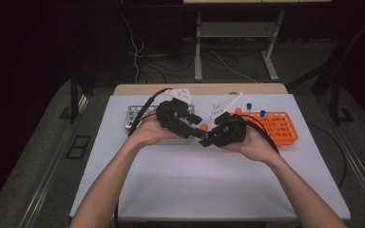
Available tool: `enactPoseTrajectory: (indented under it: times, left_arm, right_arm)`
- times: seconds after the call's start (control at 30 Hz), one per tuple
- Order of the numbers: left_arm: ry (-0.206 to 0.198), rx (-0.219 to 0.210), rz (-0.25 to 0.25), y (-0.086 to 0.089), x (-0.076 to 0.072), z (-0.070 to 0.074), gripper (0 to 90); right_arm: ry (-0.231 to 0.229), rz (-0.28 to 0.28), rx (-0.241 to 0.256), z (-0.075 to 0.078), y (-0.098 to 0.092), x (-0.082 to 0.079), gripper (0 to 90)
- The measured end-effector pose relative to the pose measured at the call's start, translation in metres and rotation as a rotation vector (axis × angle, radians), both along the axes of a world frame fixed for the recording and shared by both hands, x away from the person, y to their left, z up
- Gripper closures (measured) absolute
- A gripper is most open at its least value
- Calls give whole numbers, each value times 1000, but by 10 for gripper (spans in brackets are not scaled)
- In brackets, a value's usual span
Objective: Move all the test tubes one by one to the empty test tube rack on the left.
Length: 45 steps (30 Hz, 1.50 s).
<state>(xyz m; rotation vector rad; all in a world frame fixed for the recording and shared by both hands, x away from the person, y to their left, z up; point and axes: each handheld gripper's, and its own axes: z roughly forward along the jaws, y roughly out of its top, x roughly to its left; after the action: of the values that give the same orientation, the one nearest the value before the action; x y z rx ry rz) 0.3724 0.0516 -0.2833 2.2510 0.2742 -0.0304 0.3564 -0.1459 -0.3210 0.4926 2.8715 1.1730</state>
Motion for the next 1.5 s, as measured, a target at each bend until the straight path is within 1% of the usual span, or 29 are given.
enactPoseTrajectory:
  times: [0.03, 0.07, 0.2, 0.23, 0.4, 0.47, 0.5, 0.53, 0.57, 0.67, 0.7, 0.73, 0.77, 0.8, 0.83, 0.87, 0.97, 1.03, 1.1, 1.13, 1.17, 1.23, 1.27, 1.3, 1.37, 1.5]
  left_arm:
    - [-3, 4, -7, -2, 0, 0, 508]
    - [-2, 8, -7, -2, 1, 1, 508]
    - [6, 14, -28, -5, 2, 1, 613]
    - [8, 20, -39, -6, 2, 0, 671]
    - [19, 31, -47, -7, 3, -1, 685]
    - [13, 43, -54, -8, 4, 0, 686]
    - [3, 52, -55, -9, 4, 2, 687]
    - [-1, 52, -55, -9, 4, 4, 687]
    - [1, 52, -53, -9, 5, 5, 688]
    - [2, 56, -43, -8, 8, 10, 688]
    - [-3, 58, -43, -8, 10, 11, 688]
    - [0, 57, -39, -7, 11, 13, 688]
    - [3, 60, -34, -7, 13, 14, 688]
    - [0, 59, -35, -6, 14, 15, 688]
    - [-2, 59, -31, -5, 16, 17, 688]
    - [-5, 61, -28, -5, 17, 18, 688]
    - [-12, 66, -16, -2, 23, 22, 689]
    - [-12, 60, -1, 1, 27, 25, 689]
    - [-16, 60, 9, 4, 32, 28, 689]
    - [-15, 60, 21, 5, 34, 30, 689]
    - [-19, 60, 27, 6, 36, 31, 689]
    - [-22, 56, 43, 10, 41, 34, 689]
    - [-21, 57, 53, 11, 43, 35, 689]
    - [-20, 53, 59, 13, 45, 35, 689]
    - [-19, 46, 77, 16, 49, 35, 689]
    - [-14, 39, 113, 23, 59, 33, 689]
  right_arm:
    - [-9, 1, 8, -1, 1, 0, 739]
    - [-9, 1, 8, -1, 1, 0, 739]
    - [-12, -2, 22, -1, 3, 0, 739]
    - [-16, -6, 19, -2, 3, 1, 738]
    - [-18, -11, 18, -4, 3, 1, 735]
    - [-18, -10, 19, -4, 3, 1, 731]
    - [-18, -12, 19, -4, 3, 1, 699]
    - [-15, -12, 22, -3, 2, 1, 656]
    - [-21, -21, 26, -3, 2, 0, 623]
    - [-17, -35, 34, -2, -2, -2, 535]
    - [-20, -48, 45, -3, -6, -3, 499]
    - [-20, -56, 54, -3, -9, -4, 475]
    - [-20, -56, 54, -3, -9, -4, 475]
    - [-18, -73, 58, -4, -13, -5, 456]
    - [-15, -96, 69, -5, -20, -6, 412]
    - [-15, -96, 69, -5, -20, -6, 412]
    - [-6, -129, 86, -7, -29, -9, 347]
    - [-3, -159, 92, -8, -34, -11, 277]
    - [-1, -179, 103, -9, -40, -15, 227]
    - [2, -193, 108, -10, -43, -16, 175]
    - [2, -211, 109, -11, -45, -18, 142]
    - [6, -230, 120, -13, -51, -23, 111]
    - [8, -240, 125, -14, -54, -25, 82]
    - [4, -254, 128, -15, -57, -28, 6]
    - [-7, -286, 136, -17, -63, -33, 2]
    - [-8, -327, 159, -20, -77, -43, 2]
